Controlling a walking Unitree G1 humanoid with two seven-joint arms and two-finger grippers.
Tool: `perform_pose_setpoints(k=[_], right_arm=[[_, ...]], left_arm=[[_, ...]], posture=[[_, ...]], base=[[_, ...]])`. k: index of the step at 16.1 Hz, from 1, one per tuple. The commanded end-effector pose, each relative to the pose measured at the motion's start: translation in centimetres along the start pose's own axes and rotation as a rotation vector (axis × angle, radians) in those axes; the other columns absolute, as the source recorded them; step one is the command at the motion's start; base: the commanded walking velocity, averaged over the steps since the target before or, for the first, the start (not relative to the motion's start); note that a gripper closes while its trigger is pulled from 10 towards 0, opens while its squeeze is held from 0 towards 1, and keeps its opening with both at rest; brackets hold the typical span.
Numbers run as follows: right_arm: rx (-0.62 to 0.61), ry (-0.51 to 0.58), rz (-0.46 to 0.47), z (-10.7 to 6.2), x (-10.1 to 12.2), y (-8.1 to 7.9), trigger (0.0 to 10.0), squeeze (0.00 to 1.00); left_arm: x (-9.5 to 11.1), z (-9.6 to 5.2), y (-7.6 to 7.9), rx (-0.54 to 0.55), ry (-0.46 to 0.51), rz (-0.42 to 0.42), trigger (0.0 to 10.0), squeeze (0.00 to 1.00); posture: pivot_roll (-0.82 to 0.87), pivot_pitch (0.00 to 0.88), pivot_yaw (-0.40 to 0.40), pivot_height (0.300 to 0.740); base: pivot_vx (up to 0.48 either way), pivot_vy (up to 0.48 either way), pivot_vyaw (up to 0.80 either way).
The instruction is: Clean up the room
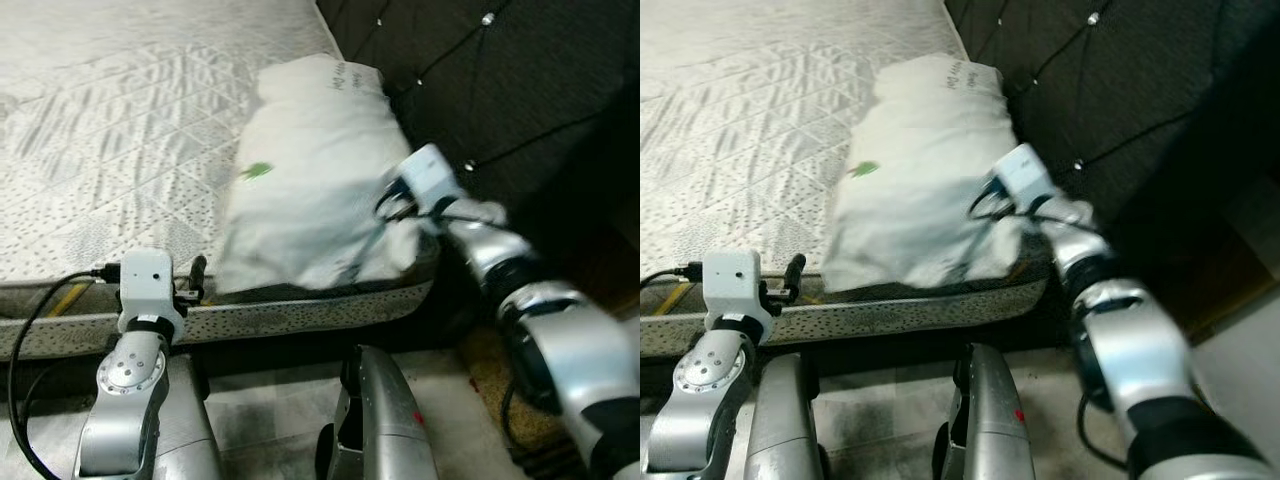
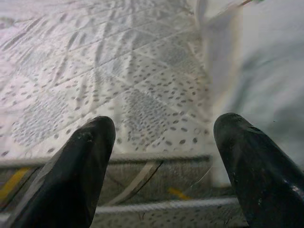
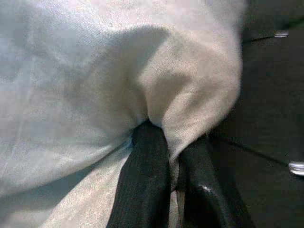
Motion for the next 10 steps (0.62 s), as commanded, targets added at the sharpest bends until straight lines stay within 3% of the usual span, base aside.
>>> perform_pose_setpoints(k=[1, 3, 5, 7, 8, 9, 10], right_arm=[[-0.177, 0.119, 0.041, -1.0, 3.5, 4.0, 0.0, 0.0], [-0.303, 0.158, 0.102, -2.2, 4.0, 6.8, 0.0, 0.0], [-0.368, 0.135, 0.103, -2.9, 2.8, 8.4, 0.0, 0.0], [-0.392, 0.108, 0.108, -3.2, 1.6, 8.8, 0.0, 0.0], [-0.377, 0.082, 0.108, -3.1, 0.7, 8.5, 2.7, 0.0], [-0.338, 0.055, 0.112, -2.9, -0.3, 7.8, 10.0, 0.0], [-0.292, 0.039, 0.138, -2.6, -1.3, 6.9, 10.0, 0.02]], left_arm=[[0.0, -0.3, -0.2, 0.02, 0.0, 0.002, 10.0, 0.0], [-0.2, -0.3, -0.6, 0.04, -0.011, -0.005, 10.0, 0.0], [-0.4, -0.1, -0.8, 0.057, -0.019, -0.014, 10.0, 0.0], [-0.4, 0.0, -0.9, 0.063, -0.022, -0.013, 10.0, 0.0], [-0.3, 0.1, -0.8, 0.061, -0.022, -0.014, 10.0, 0.0], [-0.3, 0.2, -0.7, 0.056, -0.021, -0.014, 10.0, 0.0], [-0.2, 0.2, -0.5, 0.052, -0.019, -0.015, 10.0, 0.0]], posture=[[0.17, 0.0, -0.171, 0.527], [0.16, 0.0, -0.174, 0.527], [0.16, 0.001, -0.173, 0.527], [0.15, 0.002, -0.17, 0.527], [0.14, 0.003, -0.164, 0.527], [0.14, 0.003, -0.161, 0.527], [0.14, 0.003, -0.159, 0.527]], base=[[0.0, 0.0, 0.0], [0.0, 0.0, 0.0], [0.0, 0.0, 0.0], [0.0, 0.0, 0.0], [0.0, 0.0, 0.0], [0.0, 0.0, 0.0], [0.0, 0.0, 0.0]])
Point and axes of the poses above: a point about 5 cm out from each wrist's last joint towards the gripper, its own z axis pointing out of the wrist towards the gripper, its own x axis along the axis of the wrist's last joint, y = z × x, the point moved 1 cm from there along z, pointing out of the wrist towards the gripper, and after that the axes turned 15 degrees about z, right-handed, at the moved point
